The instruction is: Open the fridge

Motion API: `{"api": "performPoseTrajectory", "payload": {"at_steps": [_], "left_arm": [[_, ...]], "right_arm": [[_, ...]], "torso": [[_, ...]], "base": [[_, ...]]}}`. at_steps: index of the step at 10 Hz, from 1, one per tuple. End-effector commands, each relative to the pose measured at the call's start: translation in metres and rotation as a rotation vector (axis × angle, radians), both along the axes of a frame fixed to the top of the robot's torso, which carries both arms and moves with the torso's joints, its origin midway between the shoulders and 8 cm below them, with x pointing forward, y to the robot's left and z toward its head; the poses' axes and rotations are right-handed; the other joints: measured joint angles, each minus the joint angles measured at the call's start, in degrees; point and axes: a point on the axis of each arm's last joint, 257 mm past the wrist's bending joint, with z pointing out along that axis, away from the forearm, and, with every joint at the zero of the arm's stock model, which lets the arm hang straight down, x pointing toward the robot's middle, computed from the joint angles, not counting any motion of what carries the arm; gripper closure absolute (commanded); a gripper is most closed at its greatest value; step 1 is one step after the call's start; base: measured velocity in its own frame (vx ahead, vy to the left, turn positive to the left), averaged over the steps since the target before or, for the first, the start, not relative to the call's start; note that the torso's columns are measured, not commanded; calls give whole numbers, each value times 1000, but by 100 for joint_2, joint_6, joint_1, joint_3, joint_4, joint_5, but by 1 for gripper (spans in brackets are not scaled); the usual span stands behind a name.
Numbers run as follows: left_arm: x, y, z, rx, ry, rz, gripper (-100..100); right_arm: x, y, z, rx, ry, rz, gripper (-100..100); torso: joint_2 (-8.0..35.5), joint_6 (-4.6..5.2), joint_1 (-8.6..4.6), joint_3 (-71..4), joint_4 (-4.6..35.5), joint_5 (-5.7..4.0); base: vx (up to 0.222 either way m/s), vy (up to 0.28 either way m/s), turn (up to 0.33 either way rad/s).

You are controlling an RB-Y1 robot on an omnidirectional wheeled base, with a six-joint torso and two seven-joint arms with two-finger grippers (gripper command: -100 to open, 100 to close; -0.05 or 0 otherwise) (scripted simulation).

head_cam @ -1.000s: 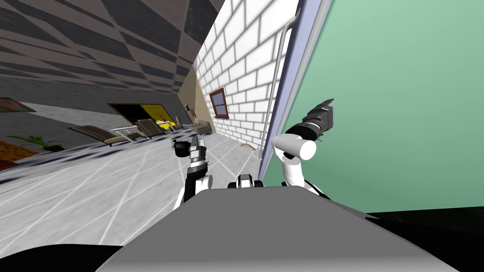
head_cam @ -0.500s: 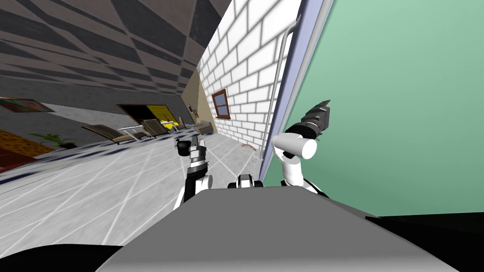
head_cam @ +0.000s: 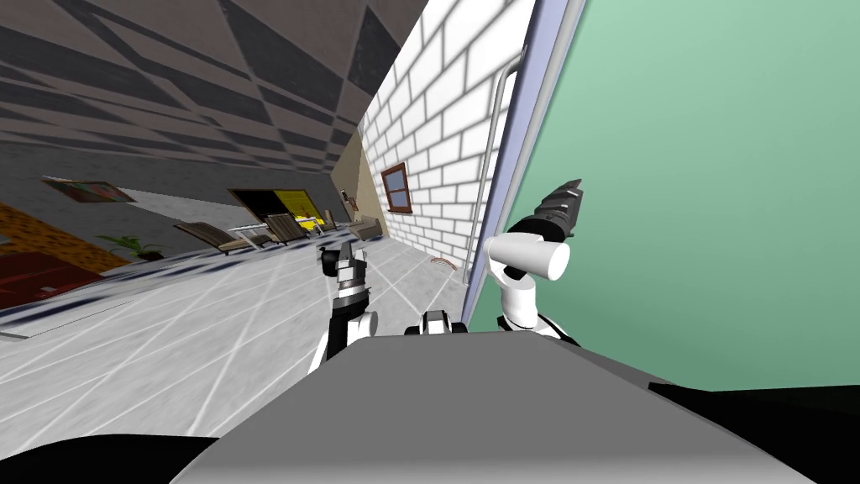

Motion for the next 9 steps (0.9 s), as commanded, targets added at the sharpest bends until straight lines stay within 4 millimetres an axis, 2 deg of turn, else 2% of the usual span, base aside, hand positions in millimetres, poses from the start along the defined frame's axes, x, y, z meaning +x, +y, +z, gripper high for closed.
{"api": "performPoseTrajectory", "payload": {"at_steps": [1,9], "left_arm": [[0,0,0,0,0,0,0],[0,0,0,0,0,0,0]], "right_arm": [[14,13,-9,9,16,50,-100],[26,27,-15,134,-21,157,-100]], "torso": [[-6,2,2,-2,-2,0],[-37,-12,-9,-24,-16,-9]], "base": [[17,10,22],[-4,0,52]]}}
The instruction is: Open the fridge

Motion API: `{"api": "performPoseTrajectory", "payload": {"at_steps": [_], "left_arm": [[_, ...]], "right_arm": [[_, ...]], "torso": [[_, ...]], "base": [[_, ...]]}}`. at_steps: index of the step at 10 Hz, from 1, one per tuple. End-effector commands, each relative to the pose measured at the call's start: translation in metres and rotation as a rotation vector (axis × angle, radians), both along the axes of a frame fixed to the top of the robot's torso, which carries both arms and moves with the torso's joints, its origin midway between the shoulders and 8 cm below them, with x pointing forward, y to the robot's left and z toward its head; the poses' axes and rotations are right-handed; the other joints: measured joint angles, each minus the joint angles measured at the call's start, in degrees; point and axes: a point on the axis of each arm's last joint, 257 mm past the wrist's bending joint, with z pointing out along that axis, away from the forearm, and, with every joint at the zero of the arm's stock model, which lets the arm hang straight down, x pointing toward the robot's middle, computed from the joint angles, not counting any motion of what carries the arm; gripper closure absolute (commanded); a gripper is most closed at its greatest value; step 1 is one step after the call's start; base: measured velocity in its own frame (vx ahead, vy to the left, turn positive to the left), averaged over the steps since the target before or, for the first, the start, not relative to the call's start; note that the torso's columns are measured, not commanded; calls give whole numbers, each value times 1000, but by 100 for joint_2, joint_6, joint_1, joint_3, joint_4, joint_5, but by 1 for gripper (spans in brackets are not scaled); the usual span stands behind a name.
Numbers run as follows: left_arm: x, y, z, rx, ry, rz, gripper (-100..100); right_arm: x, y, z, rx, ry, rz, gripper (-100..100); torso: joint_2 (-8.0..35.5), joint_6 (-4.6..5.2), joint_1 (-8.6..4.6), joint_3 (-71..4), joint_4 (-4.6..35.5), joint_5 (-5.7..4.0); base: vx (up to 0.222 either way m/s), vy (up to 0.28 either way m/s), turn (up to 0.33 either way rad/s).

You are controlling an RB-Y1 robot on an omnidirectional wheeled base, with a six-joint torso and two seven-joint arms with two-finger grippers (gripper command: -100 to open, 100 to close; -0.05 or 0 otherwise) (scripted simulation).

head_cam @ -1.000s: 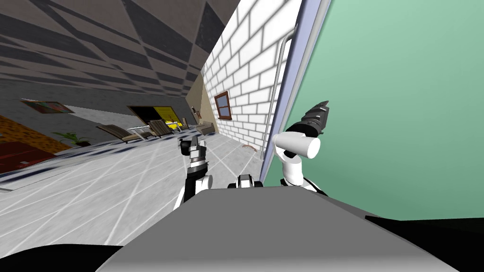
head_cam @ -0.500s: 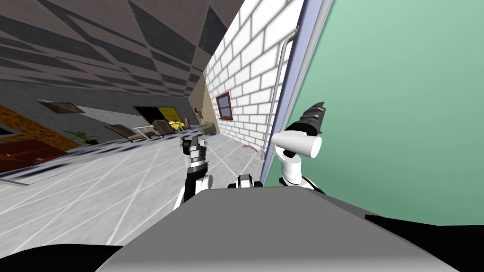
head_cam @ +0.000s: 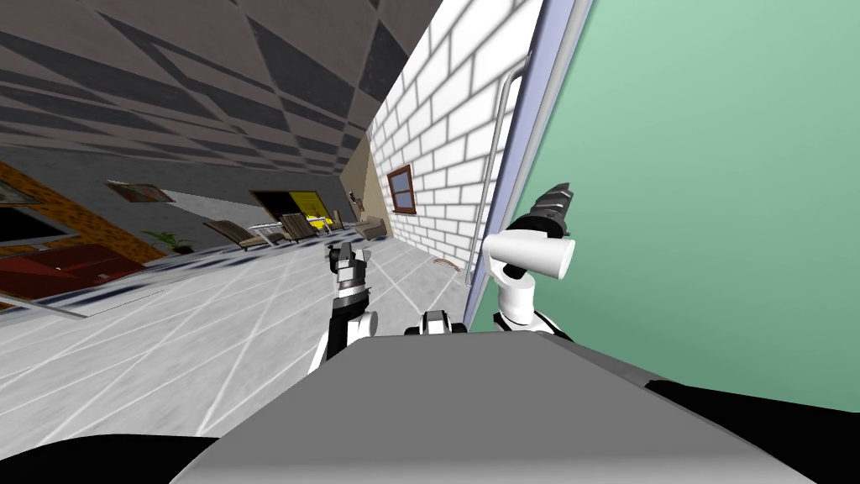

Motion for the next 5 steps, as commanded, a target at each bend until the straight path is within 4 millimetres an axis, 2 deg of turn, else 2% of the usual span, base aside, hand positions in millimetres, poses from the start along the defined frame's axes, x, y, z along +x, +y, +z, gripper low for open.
{"api": "performPoseTrajectory", "payload": {"at_steps": [1,5], "left_arm": [[0,0,0,0,0,0,0],[0,0,0,0,0,0,0]], "right_arm": [[13,20,-8,63,-8,92,-100],[13,30,-9,144,-46,156,-100]], "torso": [[2,12,4,0,4,5],[54,46,-19,41,24,-4]], "base": [[22,10,69],[7,12,47]]}}
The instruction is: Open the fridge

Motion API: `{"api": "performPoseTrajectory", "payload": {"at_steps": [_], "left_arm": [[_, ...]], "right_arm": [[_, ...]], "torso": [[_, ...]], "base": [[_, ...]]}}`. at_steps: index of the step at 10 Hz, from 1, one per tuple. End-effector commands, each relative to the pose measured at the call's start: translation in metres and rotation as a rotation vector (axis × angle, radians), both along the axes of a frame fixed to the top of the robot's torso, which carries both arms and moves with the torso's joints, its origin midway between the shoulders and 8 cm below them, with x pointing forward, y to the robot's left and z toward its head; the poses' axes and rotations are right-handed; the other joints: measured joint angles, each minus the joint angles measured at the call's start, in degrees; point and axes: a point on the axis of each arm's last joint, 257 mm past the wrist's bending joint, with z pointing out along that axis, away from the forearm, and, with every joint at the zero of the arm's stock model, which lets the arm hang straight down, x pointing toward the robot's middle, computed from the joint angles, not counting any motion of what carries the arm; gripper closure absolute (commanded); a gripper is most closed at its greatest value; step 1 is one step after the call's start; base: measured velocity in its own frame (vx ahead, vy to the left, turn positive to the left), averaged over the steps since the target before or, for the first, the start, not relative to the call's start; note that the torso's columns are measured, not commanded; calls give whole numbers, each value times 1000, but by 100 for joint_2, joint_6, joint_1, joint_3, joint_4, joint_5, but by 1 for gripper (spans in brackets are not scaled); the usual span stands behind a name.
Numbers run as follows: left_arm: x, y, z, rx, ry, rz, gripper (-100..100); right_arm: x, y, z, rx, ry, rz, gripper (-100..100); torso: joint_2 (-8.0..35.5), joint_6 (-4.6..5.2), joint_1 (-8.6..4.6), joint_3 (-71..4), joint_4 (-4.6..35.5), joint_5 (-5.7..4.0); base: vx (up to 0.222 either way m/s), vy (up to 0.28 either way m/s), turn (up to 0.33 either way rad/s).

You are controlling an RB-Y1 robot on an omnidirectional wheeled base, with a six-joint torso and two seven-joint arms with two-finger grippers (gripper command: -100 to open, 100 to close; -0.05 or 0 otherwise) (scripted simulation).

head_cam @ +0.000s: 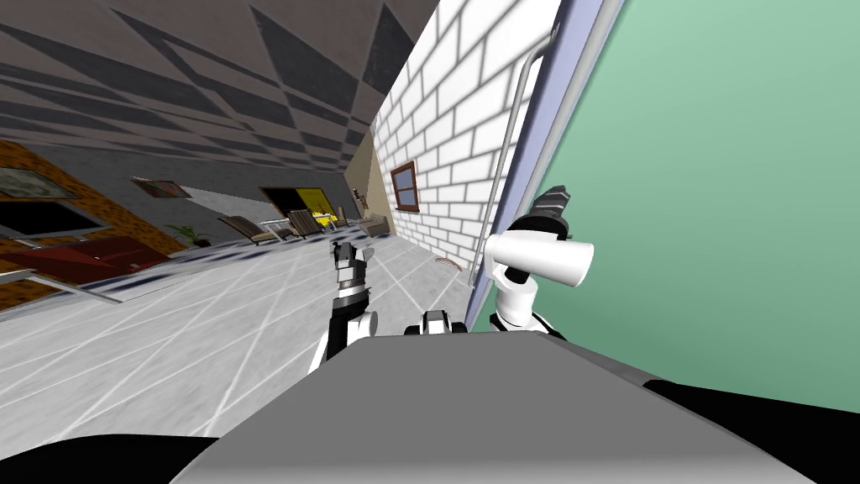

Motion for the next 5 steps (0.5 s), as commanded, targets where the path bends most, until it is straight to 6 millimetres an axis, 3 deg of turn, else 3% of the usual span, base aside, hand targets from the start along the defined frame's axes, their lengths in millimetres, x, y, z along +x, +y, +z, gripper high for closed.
{"api": "performPoseTrajectory", "payload": {"at_steps": [1,5], "left_arm": [[0,0,0,0,0,0,0],[0,0,0,0,0,0,0]], "right_arm": [[11,15,-3,50,-7,66,-100],[2,29,-3,181,-82,152,-100]], "torso": [[1,-9,-4,0,3,3],[35,26,4,23,21,10]], "base": [[0,-10,33],[10,-6,76]]}}
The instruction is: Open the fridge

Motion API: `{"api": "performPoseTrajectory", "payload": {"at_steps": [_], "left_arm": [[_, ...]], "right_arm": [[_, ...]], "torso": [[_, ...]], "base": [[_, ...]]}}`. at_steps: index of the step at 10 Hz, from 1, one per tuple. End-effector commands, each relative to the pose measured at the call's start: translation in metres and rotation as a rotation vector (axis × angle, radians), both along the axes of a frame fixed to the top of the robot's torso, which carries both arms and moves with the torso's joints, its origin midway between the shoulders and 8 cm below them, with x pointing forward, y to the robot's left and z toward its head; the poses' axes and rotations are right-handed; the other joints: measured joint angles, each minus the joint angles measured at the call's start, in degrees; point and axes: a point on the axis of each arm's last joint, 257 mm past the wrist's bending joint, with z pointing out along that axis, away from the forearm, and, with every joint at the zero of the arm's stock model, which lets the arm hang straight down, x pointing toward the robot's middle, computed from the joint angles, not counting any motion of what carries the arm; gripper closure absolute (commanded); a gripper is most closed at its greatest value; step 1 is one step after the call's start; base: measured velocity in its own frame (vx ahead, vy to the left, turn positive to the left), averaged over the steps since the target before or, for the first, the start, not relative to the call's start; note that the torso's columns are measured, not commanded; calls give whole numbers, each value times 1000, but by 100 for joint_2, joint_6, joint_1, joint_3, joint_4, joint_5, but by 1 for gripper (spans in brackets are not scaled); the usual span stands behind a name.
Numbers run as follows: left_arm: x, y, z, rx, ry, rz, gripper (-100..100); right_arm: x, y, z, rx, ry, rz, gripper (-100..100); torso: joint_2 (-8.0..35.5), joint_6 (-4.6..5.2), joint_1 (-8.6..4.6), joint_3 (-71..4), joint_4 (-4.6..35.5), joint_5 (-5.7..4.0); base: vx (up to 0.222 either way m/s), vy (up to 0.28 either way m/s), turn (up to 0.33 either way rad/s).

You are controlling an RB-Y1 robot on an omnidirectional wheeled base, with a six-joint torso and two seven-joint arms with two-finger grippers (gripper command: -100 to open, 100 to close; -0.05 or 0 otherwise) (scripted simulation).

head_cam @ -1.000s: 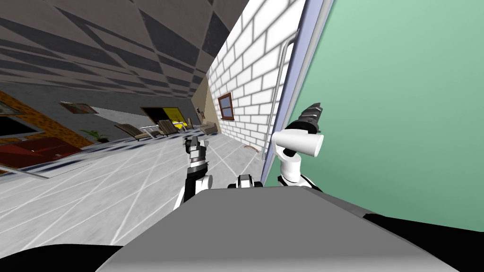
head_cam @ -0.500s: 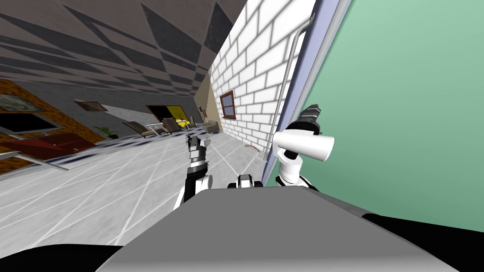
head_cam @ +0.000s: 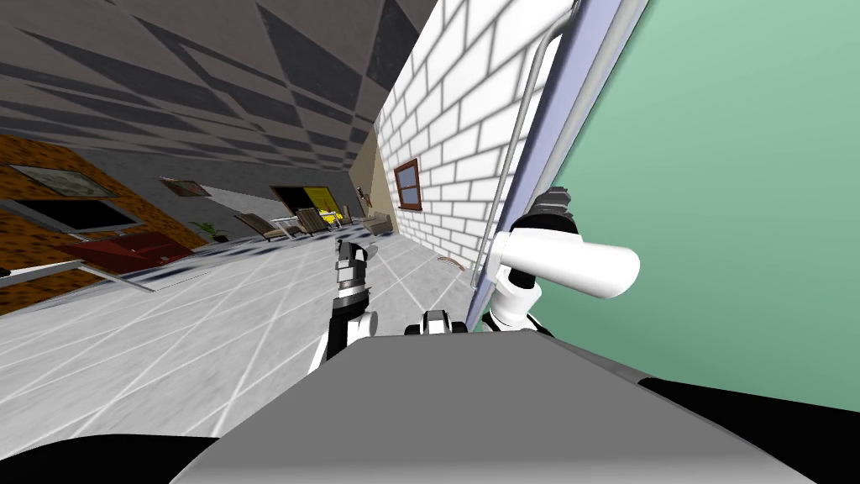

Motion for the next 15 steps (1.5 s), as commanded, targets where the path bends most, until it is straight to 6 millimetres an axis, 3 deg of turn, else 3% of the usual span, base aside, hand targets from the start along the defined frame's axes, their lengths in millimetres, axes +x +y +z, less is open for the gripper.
{"api": "performPoseTrajectory", "payload": {"at_steps": [1,4,5,6,9,11,15], "left_arm": [[0,0,0,0,0,0,0],[0,0,0,0,0,0,0],[0,0,0,0,0,0,0],[0,0,0,0,0,0,0],[0,0,0,0,0,0,0],[0,0,0,0,0,0,0],[0,0,0,0,0,0,0]], "right_arm": [[-3,3,0,27,-18,19,-100],[2,5,12,19,-20,14,-100],[3,10,6,33,-9,29,-100],[-1,3,6,23,-19,14,100],[-1,2,-2,39,1,-3,100],[-3,-4,1,33,-3,-36,100],[-10,-20,11,17,-12,-135,100]], "torso": [[38,16,-8,26,15,-2],[230,141,-122,154,120,-20],[262,163,-163,169,143,-26],[286,164,-154,194,134,-38],[310,152,-91,202,165,5],[242,135,-2,159,145,37],[327,145,-46,219,162,15]], "base": [[-44,13,-69],[10,-17,-19],[11,28,33],[-14,32,29],[7,56,13],[218,161,-28],[231,145,-12]]}}
